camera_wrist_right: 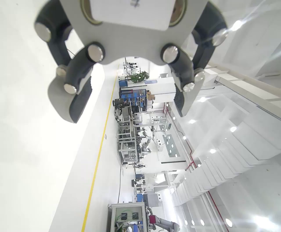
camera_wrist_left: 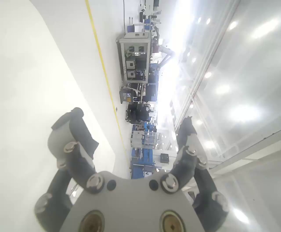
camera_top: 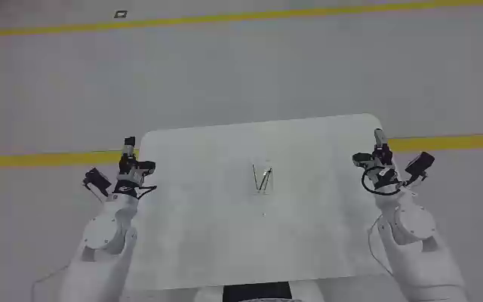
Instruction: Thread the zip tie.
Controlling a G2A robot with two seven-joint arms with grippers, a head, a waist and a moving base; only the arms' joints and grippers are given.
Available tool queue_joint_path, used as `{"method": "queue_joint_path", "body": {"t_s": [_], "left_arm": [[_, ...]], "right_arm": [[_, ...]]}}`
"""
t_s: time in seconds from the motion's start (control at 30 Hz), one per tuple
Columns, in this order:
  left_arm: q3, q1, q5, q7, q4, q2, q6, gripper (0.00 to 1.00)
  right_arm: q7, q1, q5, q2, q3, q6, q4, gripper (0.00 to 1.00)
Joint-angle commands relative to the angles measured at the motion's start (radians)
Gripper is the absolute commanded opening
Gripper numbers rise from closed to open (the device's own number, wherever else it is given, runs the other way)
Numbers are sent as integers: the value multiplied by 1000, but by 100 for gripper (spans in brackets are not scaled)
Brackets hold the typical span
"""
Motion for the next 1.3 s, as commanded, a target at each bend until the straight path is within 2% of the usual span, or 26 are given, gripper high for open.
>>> {"method": "queue_joint_path", "body": {"t_s": [0.0,0.03,0.1,0.3,0.33,0.6,0.7,0.93,1.07,1.27], "left_arm": [[0,0,0,0,0,0,0,78],[0,0,0,0,0,0,0,100],[27,-4,43,-39,-26,1,-5,100],[86,-10,159,-87,-33,1,55,100],[90,-11,180,-87,-31,2,54,100],[90,-11,180,-87,-31,2,54,100],[104,-17,224,-103,-48,3,55,100],[176,-49,401,-220,-110,10,125,100],[227,-74,505,-241,-97,11,153,100],[230,-75,513,-238,-95,11,152,100]], "right_arm": [[0,0,0,0,0,0,0,78],[0,0,0,0,0,0,0,100],[0,0,0,0,0,0,0,100],[0,0,0,0,0,0,0,100],[0,0,0,0,0,0,0,100],[0,0,0,0,0,0,0,100],[0,0,0,0,0,0,0,100],[0,0,0,0,0,0,0,100],[0,0,0,0,0,0,0,100],[0,0,0,0,0,0,0,100]]}}
